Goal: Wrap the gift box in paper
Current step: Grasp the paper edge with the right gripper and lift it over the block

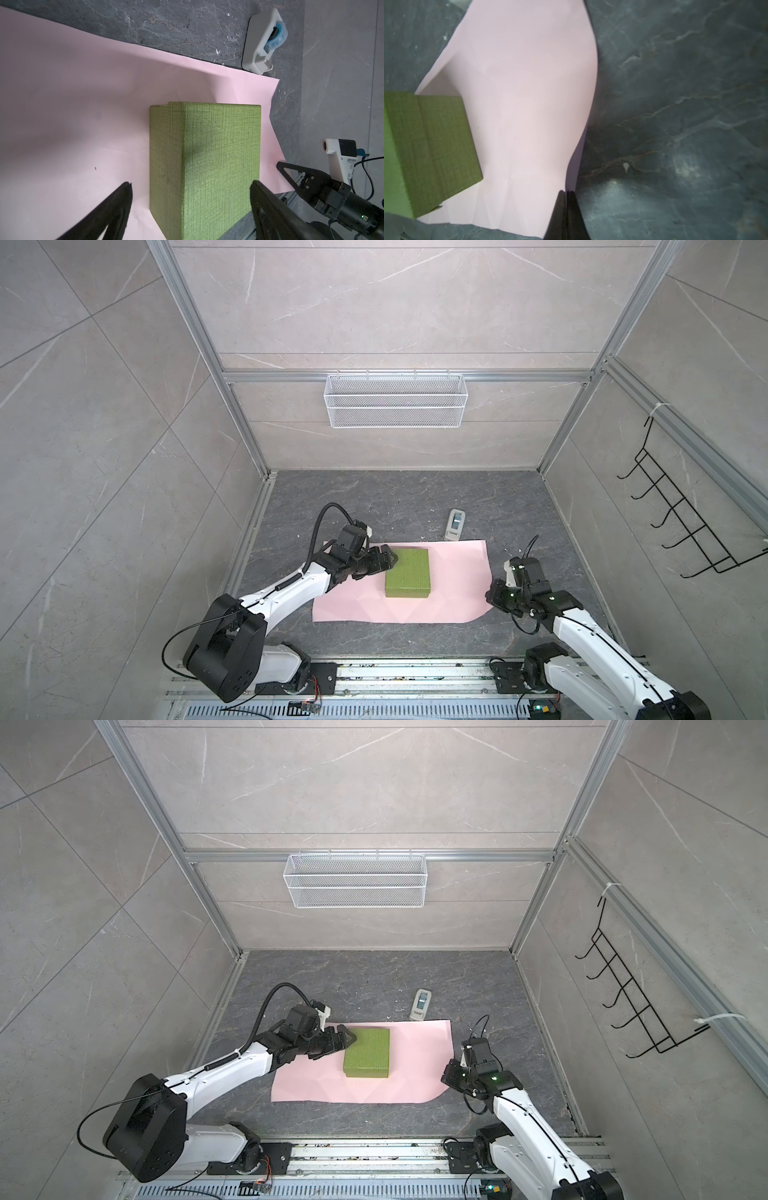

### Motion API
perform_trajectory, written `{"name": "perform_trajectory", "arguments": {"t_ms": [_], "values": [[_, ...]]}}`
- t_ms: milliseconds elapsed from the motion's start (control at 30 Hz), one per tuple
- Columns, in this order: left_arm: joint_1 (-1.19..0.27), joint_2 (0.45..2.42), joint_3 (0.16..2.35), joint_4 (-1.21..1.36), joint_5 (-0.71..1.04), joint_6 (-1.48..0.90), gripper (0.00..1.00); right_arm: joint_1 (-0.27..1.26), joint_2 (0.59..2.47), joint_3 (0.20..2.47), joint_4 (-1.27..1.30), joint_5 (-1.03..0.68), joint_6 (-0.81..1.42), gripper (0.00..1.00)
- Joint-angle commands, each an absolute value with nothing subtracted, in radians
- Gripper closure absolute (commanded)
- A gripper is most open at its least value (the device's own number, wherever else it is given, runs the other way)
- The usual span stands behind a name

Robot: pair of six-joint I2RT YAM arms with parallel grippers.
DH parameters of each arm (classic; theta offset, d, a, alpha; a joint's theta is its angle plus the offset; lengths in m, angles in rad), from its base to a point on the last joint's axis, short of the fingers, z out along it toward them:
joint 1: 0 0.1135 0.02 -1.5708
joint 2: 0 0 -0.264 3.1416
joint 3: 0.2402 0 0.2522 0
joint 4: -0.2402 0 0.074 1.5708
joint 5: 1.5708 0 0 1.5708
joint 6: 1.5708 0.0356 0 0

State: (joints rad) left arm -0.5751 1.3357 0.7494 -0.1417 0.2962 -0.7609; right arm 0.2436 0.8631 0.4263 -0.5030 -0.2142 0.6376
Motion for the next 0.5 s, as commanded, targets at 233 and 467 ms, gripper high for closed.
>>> {"name": "perform_trajectory", "arguments": {"t_ms": [233,467], "values": [[-0.572,1.236,0.792,-0.15,0.4,-0.815,0.15,0.442,0.833,0.613,-0.484,-0.22,0.556,1.0],[-0.609,1.302,0.816,-0.007,0.519,-0.927,0.23,0.602,0.936,0.675,-0.366,-0.202,0.613,1.0]]}}
